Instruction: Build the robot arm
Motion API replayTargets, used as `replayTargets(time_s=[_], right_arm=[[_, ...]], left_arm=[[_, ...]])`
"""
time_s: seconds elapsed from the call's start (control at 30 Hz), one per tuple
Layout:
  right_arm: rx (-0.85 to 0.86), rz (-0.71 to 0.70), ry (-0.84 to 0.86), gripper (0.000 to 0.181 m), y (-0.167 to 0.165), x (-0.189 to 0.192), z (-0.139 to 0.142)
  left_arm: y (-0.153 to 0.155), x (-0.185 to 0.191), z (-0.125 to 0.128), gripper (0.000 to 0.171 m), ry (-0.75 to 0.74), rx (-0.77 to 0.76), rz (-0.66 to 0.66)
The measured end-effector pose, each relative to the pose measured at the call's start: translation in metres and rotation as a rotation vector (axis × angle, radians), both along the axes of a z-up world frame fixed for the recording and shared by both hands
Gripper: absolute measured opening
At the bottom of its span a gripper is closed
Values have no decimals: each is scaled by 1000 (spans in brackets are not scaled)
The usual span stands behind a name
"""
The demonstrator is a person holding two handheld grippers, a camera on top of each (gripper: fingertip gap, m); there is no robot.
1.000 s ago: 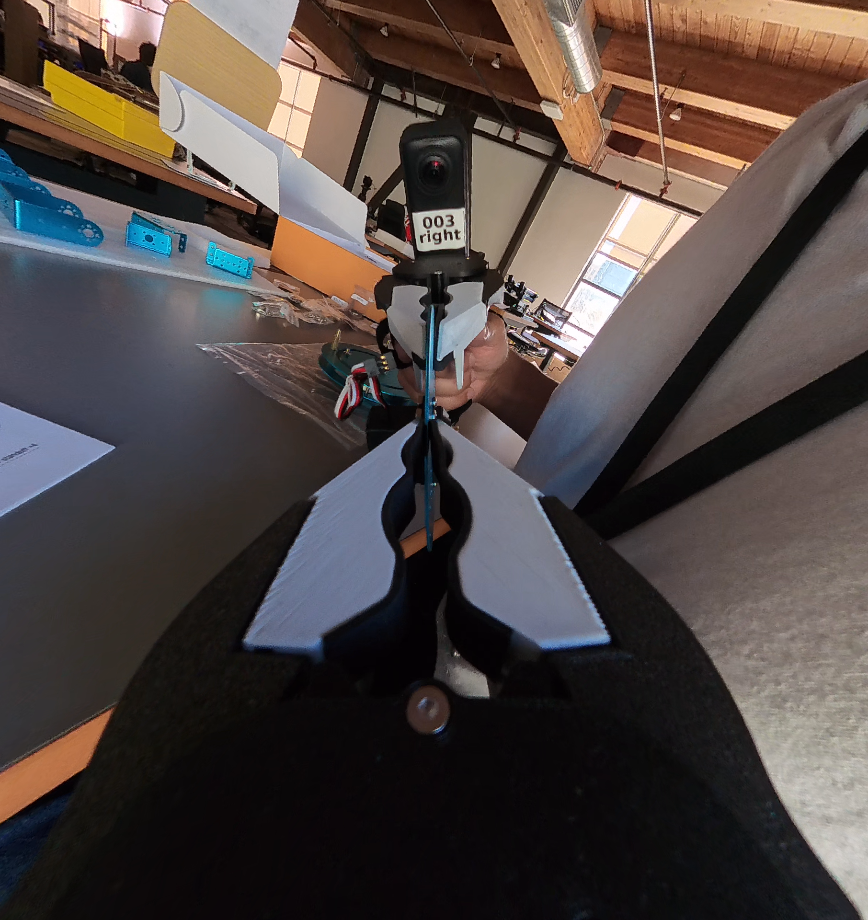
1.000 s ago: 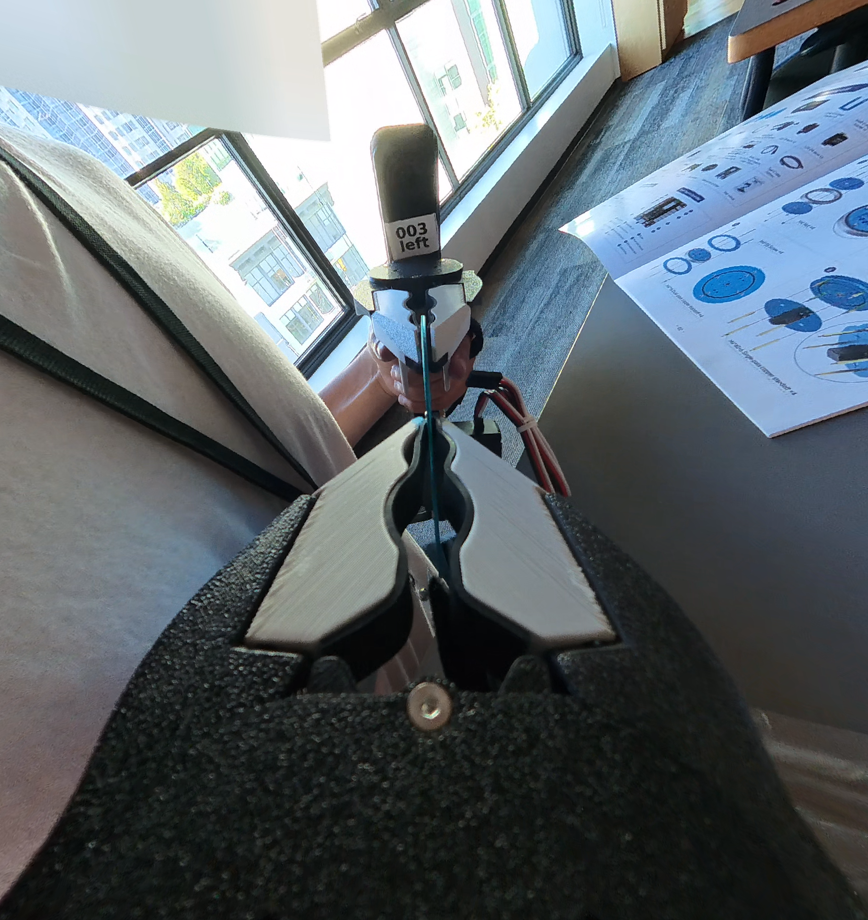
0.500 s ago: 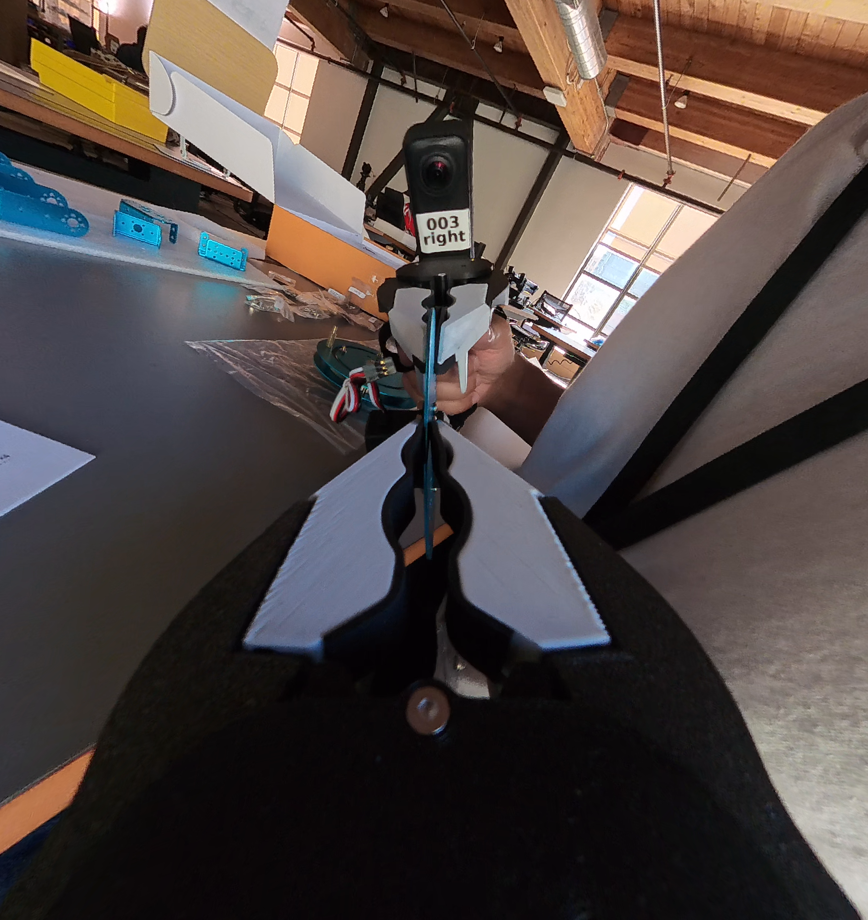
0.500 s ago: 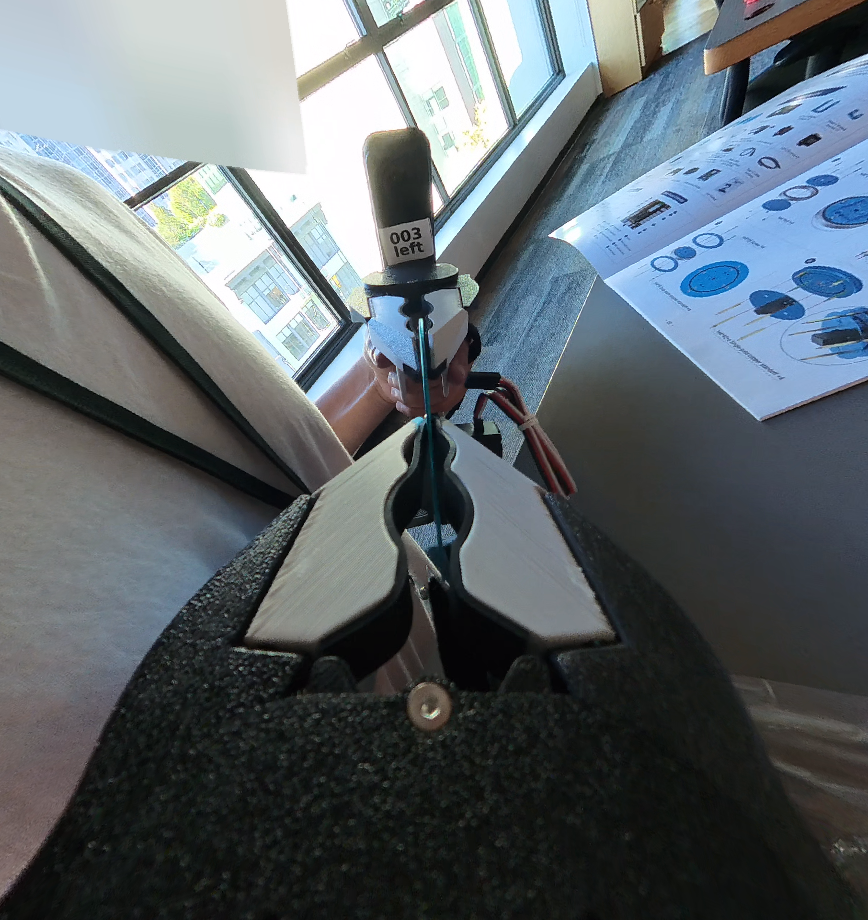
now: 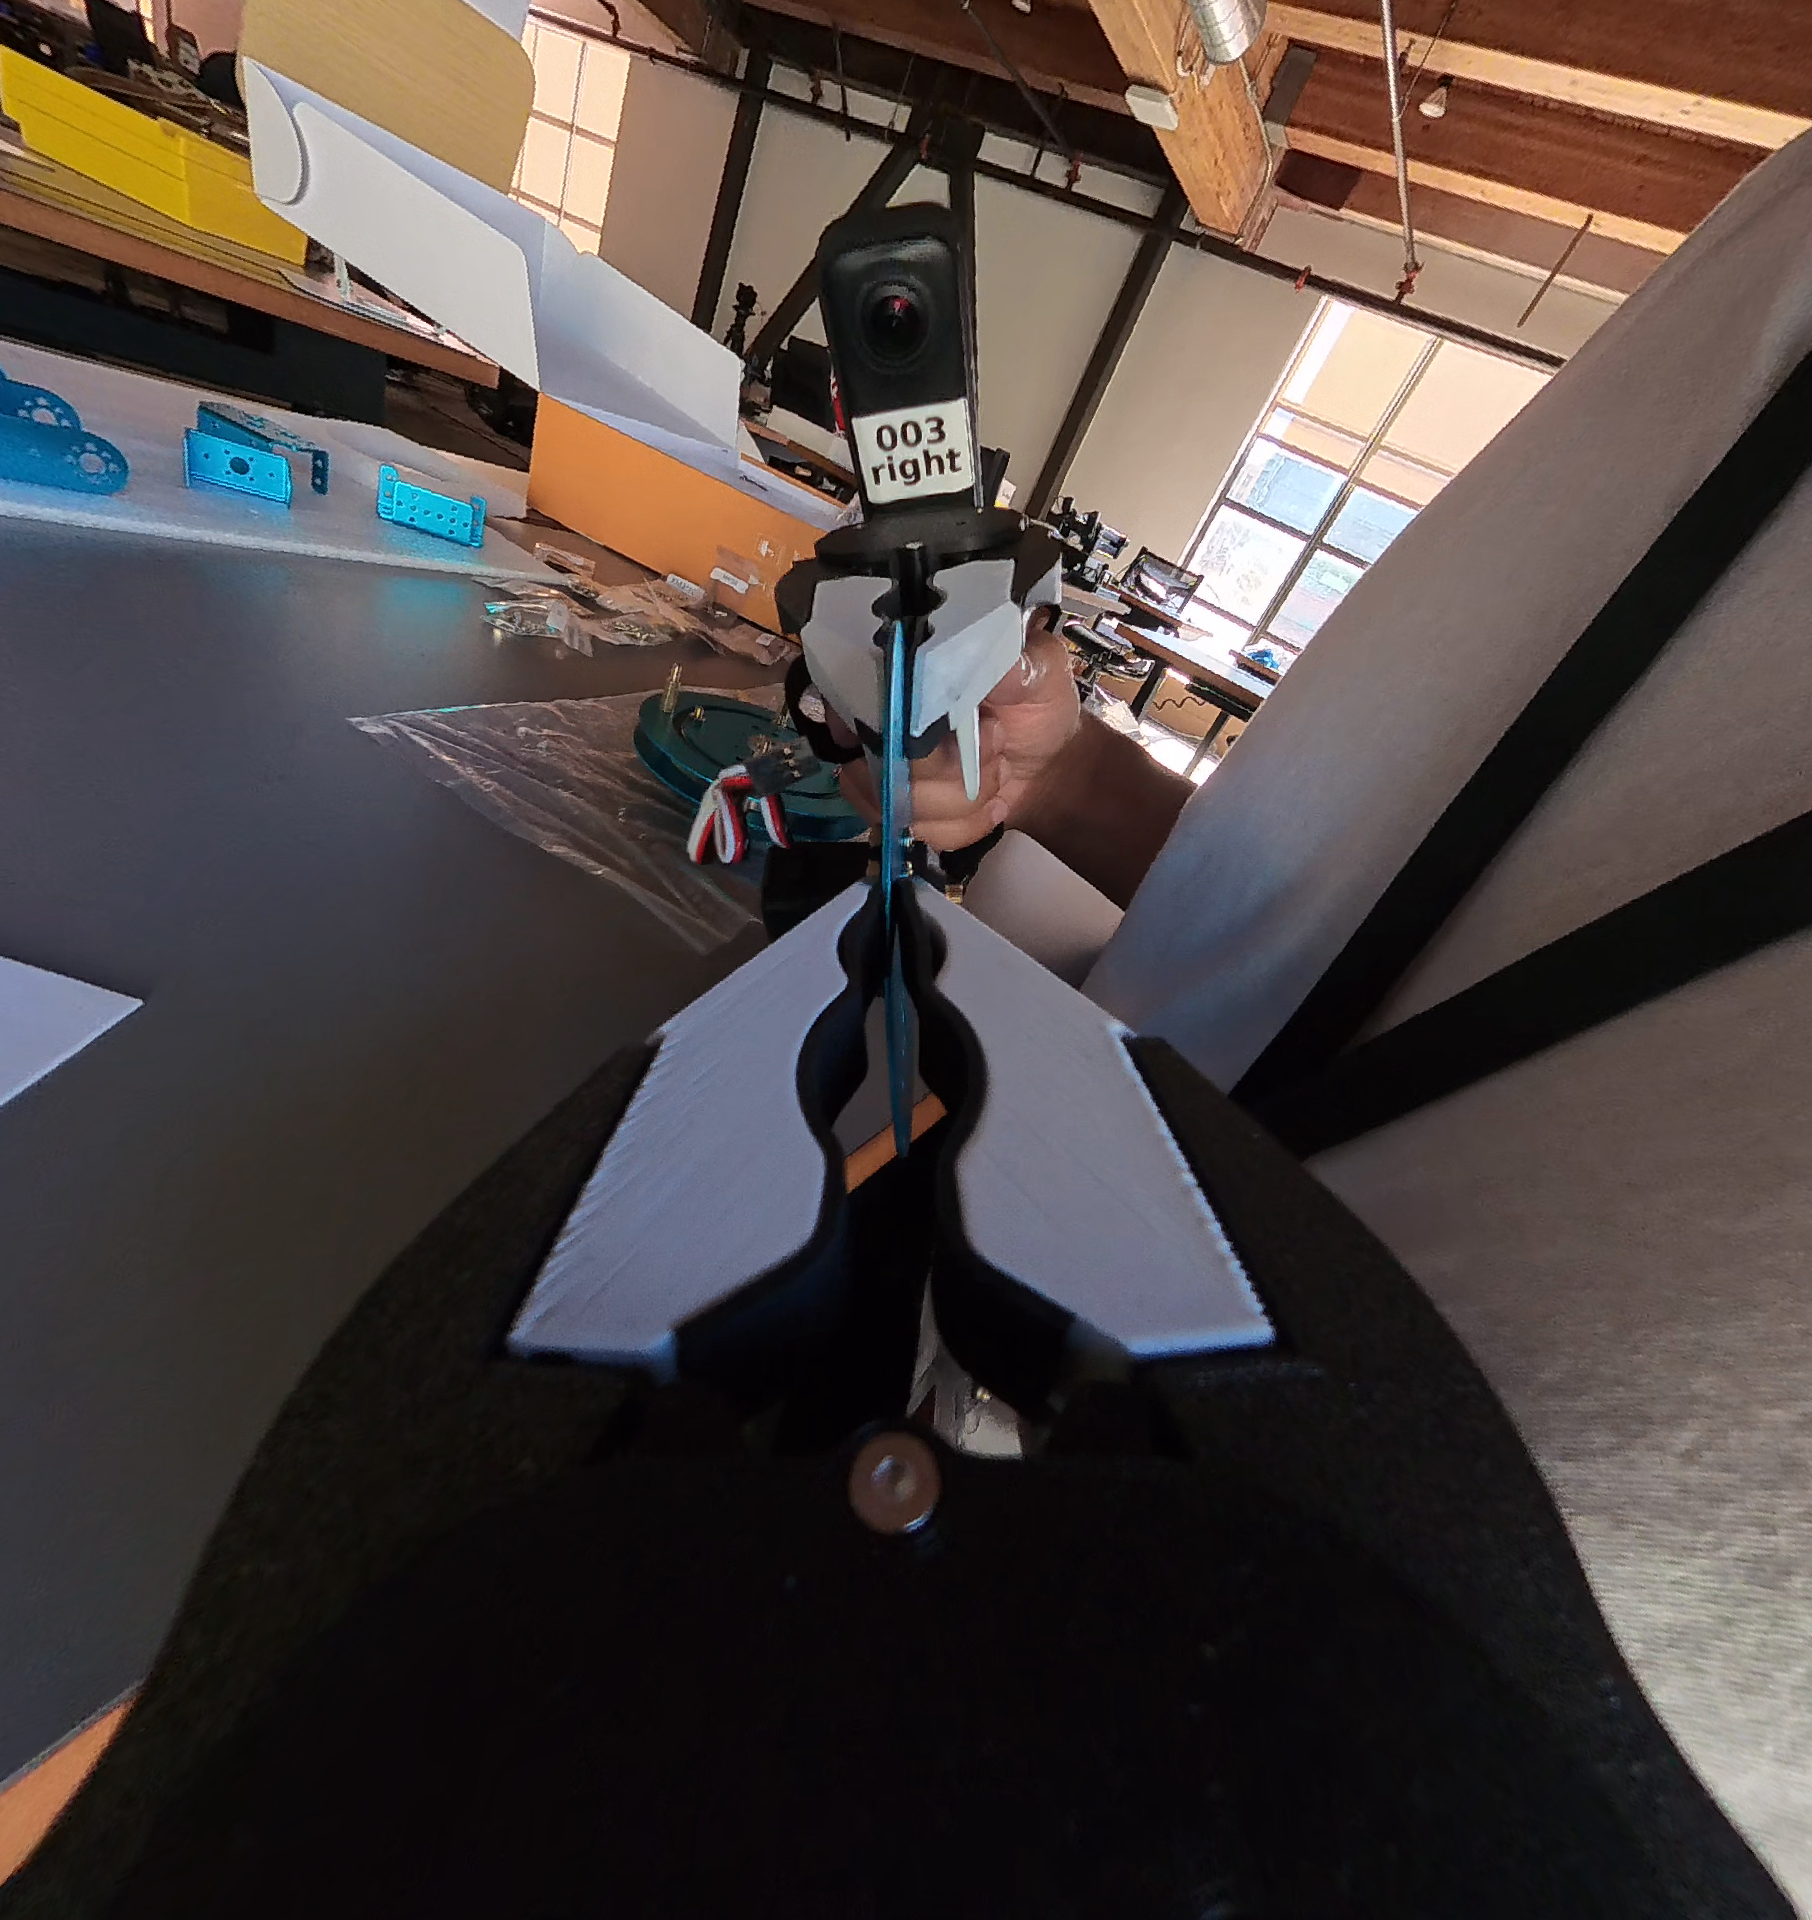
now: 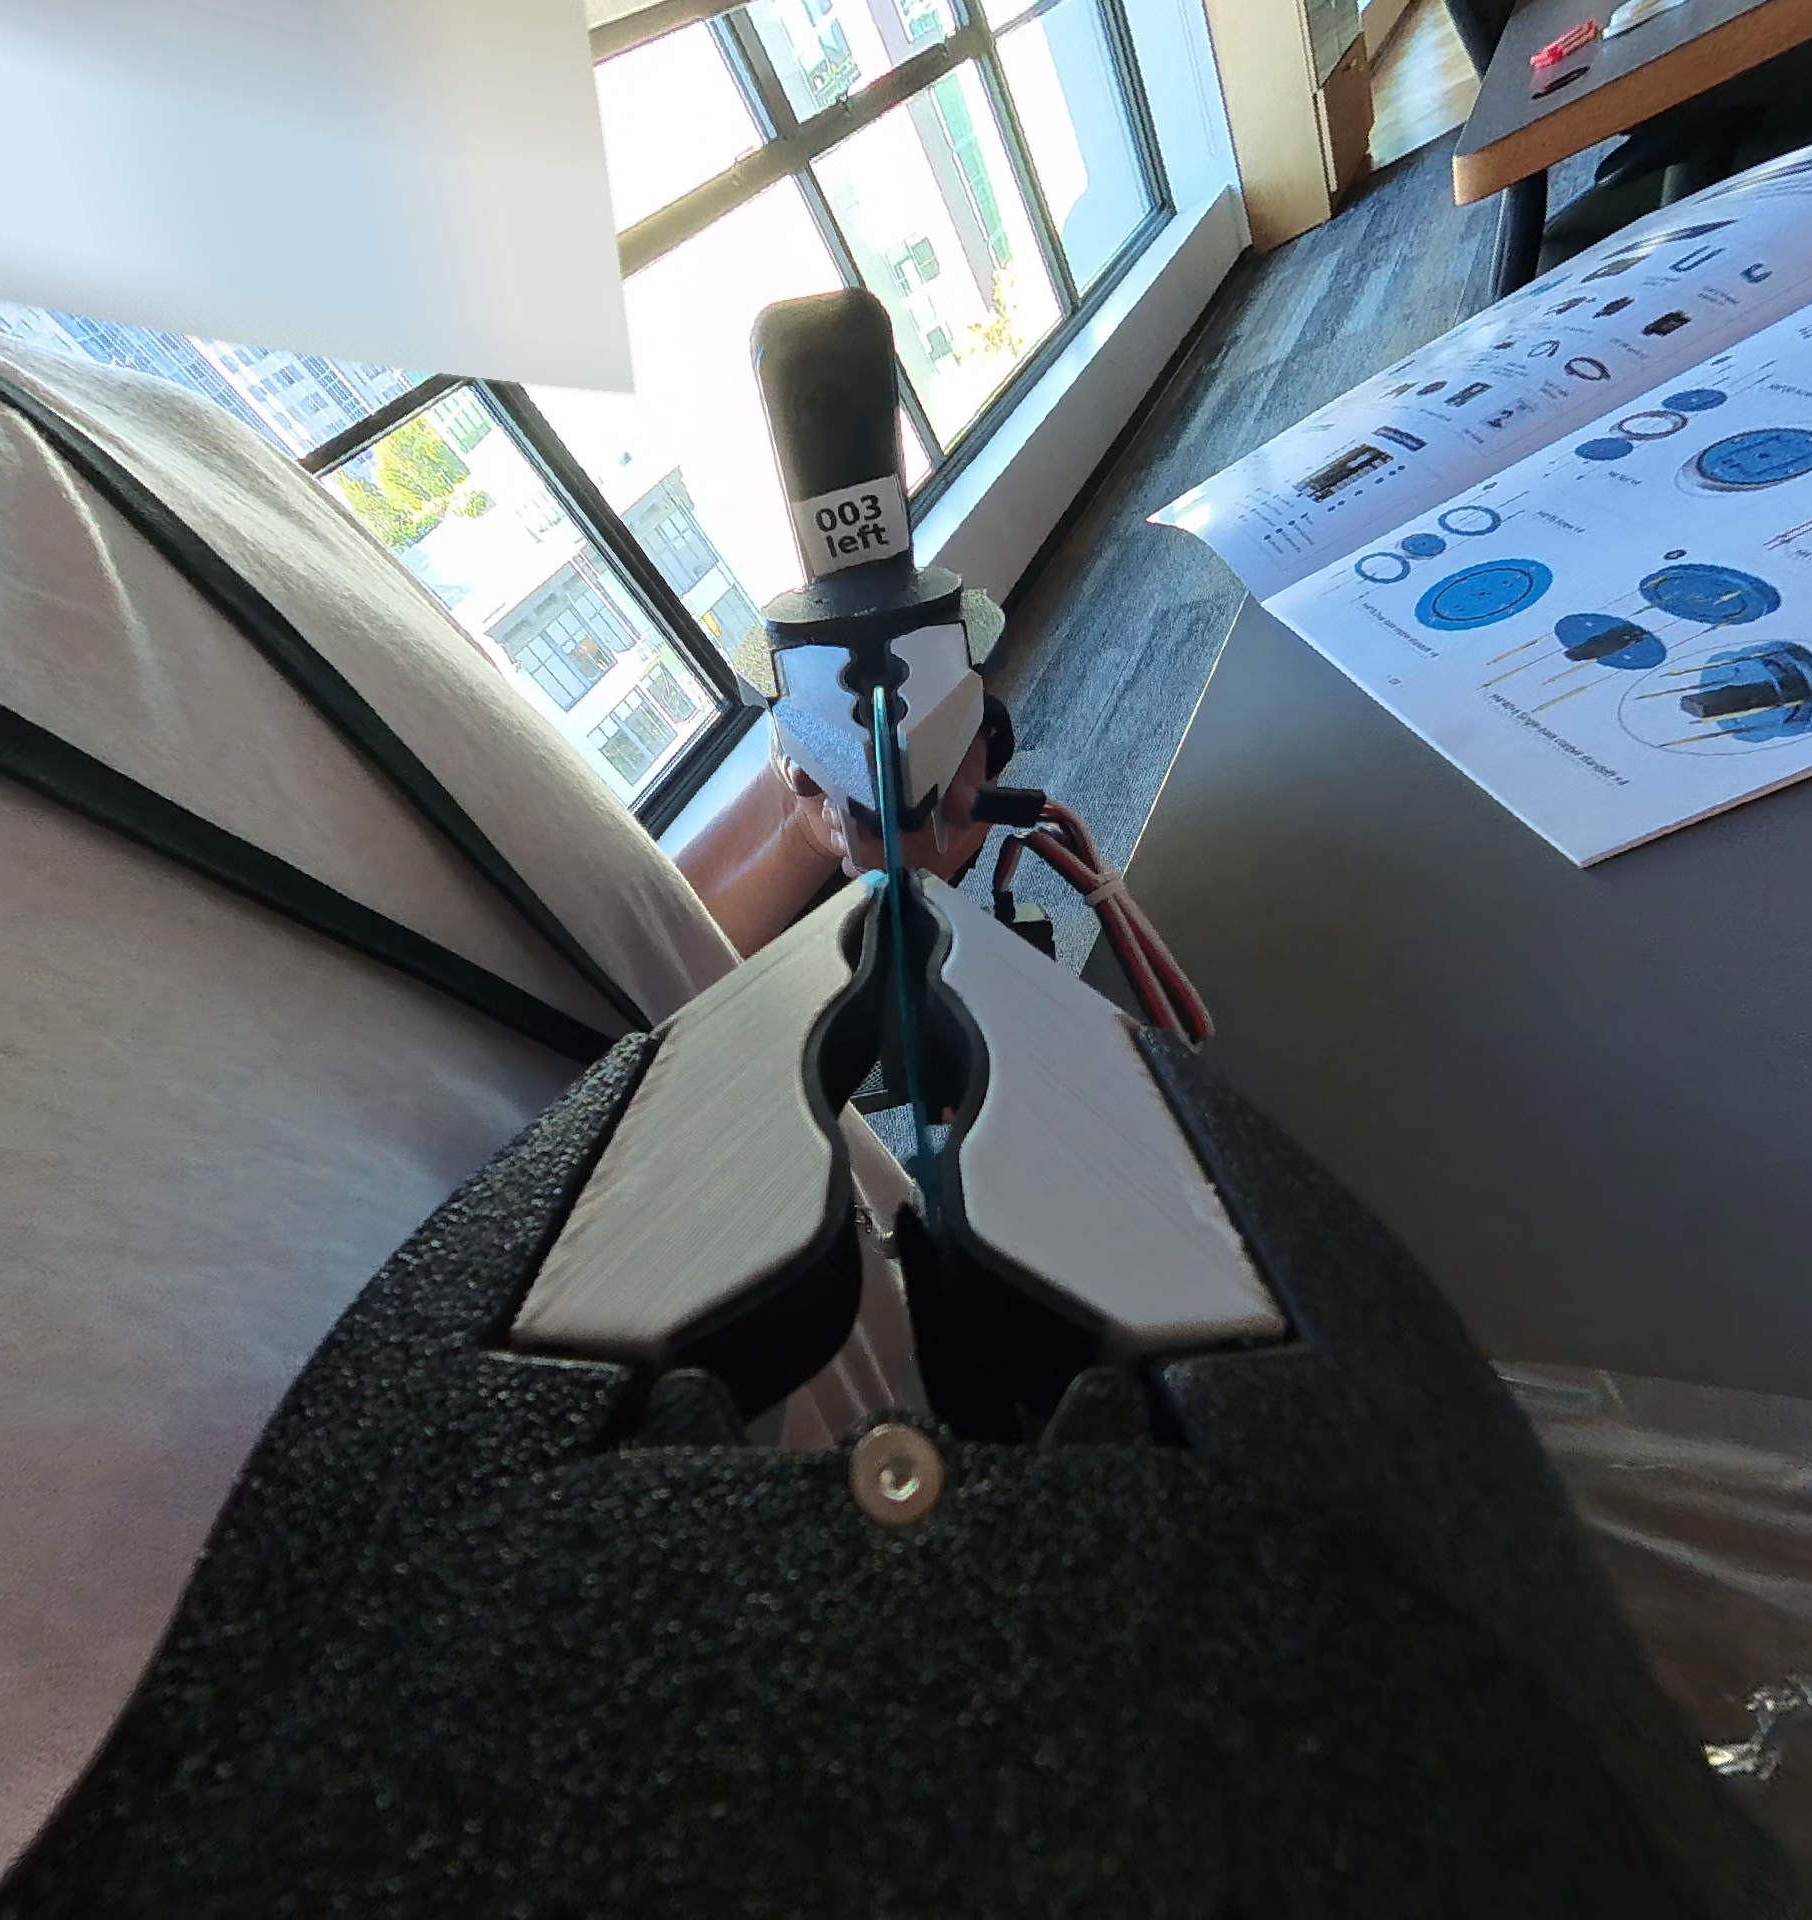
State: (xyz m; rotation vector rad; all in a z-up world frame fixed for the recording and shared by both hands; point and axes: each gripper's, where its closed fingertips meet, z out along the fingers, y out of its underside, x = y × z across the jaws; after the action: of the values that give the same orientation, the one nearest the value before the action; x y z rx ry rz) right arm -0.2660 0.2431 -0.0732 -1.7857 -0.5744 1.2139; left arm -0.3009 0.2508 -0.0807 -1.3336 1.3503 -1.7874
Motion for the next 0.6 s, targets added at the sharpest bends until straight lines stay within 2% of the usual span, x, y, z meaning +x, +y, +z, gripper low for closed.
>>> replayTargets(time_s=[0.13, 0.3, 0.47, 0.6], right_arm=[[11, -10, 13, 0, 1, 4, 5], [49, -14, -19, 1, -1, 20, 13], [130, -27, -157, 2, -16, 45, 18], [209, -87, -413, 3, -30, 73, 7]], left_arm=[[1, 4, 6, 0, -30, 26, 26], [-3, 18, 19, 0, -77, 146, 51], [-15, 44, 30, 0, -90, 430, 15], [-27, 70, 23, 0, -86, 720, -50]])
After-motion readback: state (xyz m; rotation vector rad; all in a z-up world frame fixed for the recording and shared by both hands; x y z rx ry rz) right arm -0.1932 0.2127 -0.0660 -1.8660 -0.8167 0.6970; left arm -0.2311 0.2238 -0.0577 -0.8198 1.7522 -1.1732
